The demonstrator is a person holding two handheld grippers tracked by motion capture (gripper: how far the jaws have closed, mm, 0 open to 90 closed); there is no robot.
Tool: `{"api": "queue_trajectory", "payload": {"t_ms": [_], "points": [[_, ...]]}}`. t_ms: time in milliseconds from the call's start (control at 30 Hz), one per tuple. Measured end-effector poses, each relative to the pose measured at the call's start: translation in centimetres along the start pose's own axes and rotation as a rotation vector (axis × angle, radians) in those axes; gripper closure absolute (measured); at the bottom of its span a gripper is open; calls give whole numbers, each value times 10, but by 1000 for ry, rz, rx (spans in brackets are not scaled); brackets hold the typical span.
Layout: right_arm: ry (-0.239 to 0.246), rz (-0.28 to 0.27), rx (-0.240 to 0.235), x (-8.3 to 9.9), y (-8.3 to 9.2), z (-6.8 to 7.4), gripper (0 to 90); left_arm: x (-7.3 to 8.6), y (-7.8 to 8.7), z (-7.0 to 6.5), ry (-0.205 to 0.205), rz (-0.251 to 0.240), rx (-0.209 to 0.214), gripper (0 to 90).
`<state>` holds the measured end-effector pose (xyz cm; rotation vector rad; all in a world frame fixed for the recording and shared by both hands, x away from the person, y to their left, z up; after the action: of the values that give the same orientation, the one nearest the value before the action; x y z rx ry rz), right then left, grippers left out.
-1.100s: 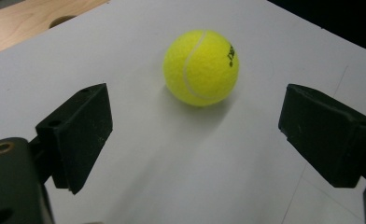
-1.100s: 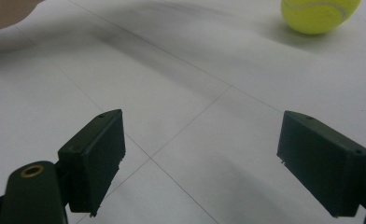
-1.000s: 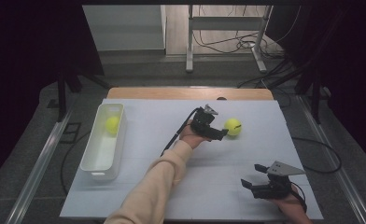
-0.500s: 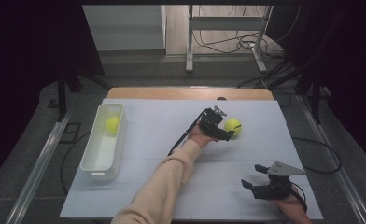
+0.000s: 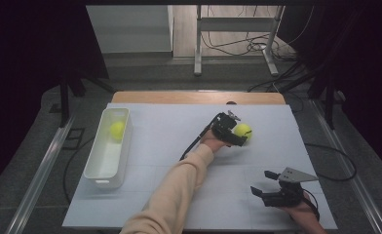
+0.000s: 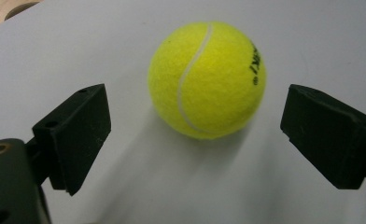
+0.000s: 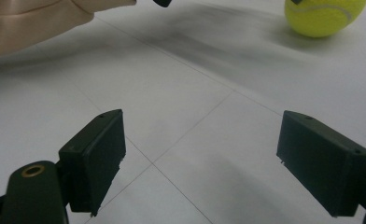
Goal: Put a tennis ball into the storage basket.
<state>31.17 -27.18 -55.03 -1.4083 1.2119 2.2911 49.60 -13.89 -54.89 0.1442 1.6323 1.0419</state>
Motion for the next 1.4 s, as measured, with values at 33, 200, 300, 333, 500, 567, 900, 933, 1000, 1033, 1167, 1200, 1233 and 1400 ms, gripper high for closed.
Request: {"api": "queue_trajectory", "payload": {"t_ms": [33,200,300,333,500,567,900,933,1000,1033,1167,1200,1233,1400], "points": [[-1,-2,-2,0,0,0,159,-1,-2,1,3,1,2,90],[2,13,1,1,-1,0,158,-9,-13,-3,9,3,15,92],[-3,9,0,0,-1,0,158,-9,-19,-3,15,30,-1,99],[-2,9,1,0,-1,0,158,-9,-21,-2,19,35,-6,106],[-4,7,-1,0,-1,-1,159,-9,-23,-3,52,33,27,253],[-4,7,-1,0,-1,-1,159,-9,-22,-4,47,37,25,260],[0,9,12,0,-1,-3,160,-17,7,-7,-3,27,14,264],[3,14,19,0,-1,-3,160,-19,12,-8,-5,21,15,264],[1,13,17,0,-1,-3,160,-21,20,-9,-11,9,16,264],[2,13,16,0,-1,-2,160,-21,26,-10,-18,2,10,264],[4,9,13,0,-2,-2,160,-19,34,-10,-22,-2,1,263],[5,9,12,-1,-2,-1,160,-18,37,-9,-20,-6,0,263],[6,10,14,-1,-2,-2,160,-17,39,-8,-15,-9,-1,264],[11,16,17,0,-3,-2,160,-11,46,-6,5,-19,-3,263]]}}
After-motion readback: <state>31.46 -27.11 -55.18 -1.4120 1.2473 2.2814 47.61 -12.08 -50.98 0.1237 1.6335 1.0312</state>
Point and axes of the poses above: each handheld gripper's, and its own axes: y roughly backward along the jaws, x roughly out of its underside, z roughly to its left, the point moved 7 cm from there along -y, roughly forward along the jaws, and after that the axes turned 10 degrees about -y, right-handed, at the moved point
